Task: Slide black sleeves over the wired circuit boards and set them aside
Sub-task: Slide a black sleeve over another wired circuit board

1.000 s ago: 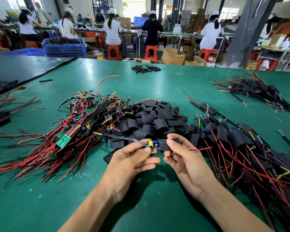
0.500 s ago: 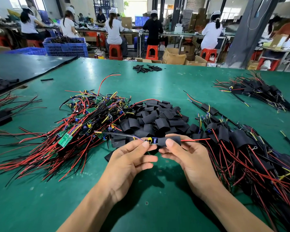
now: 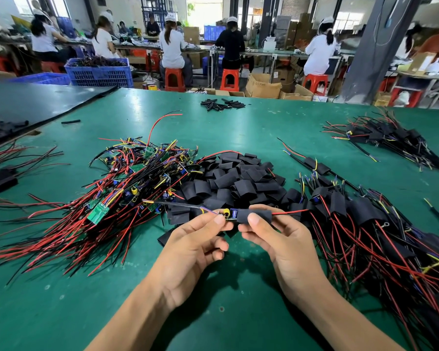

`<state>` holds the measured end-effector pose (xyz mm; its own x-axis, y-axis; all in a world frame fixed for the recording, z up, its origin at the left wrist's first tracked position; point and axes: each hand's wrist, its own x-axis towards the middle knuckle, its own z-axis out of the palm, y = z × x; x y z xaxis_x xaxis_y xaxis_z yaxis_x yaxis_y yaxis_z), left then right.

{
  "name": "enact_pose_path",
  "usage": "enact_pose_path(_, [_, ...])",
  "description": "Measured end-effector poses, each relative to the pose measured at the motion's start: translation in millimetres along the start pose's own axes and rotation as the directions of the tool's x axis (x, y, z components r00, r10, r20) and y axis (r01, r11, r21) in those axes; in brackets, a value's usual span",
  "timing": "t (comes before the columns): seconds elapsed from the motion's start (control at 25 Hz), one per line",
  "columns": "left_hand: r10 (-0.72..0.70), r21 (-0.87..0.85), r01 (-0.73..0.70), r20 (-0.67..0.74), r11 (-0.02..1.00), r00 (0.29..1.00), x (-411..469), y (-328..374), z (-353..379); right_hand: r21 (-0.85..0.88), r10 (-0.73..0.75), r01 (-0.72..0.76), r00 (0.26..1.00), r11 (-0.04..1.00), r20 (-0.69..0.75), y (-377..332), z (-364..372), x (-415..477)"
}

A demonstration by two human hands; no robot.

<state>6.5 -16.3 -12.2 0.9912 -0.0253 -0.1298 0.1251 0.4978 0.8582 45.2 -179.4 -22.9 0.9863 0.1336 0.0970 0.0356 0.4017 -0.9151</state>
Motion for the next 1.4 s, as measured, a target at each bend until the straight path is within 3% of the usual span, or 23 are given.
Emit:
enact_pose_path(0.36, [0.003,-0.03,-0.002,0.023,1.0,1.0,1.8,-0.6,-1.2,-0.104,-0.063,0.059,0.998,0.993,-0.032,-2.8,3.6,-6.0])
enact_pose_path(0.76, [-0.004,0.01,0.004,0.053,1.0,0.999,1.7,-0.1,-2.6,-0.237,-0.112,0.124,0.992,0.963,0.065,-6.4,-2.7,-3.3])
enact_pose_path(0.96, [0.006,0.069,-0.01,0.047,0.998,0.999,1.1,-0.4,-2.7,-0.189,-0.088,0.101,0.993,0.977,0.08,-3.6,-3.4,-3.1])
enact_pose_path(1.16, [0.003,0.075,-0.008,0.07,0.997,0.998,0.7,-2.3,-3.0,-0.049,0.039,-0.034,0.993,0.998,0.113,-5.3,-0.6,-2.1])
enact_pose_path(1.4, [0.034,0.113,-0.043,0.078,0.993,0.996,2.0,-4.0,-3.6,0.048,0.084,-0.091,0.988,0.995,0.132,-2.2,-1.2,-1.7])
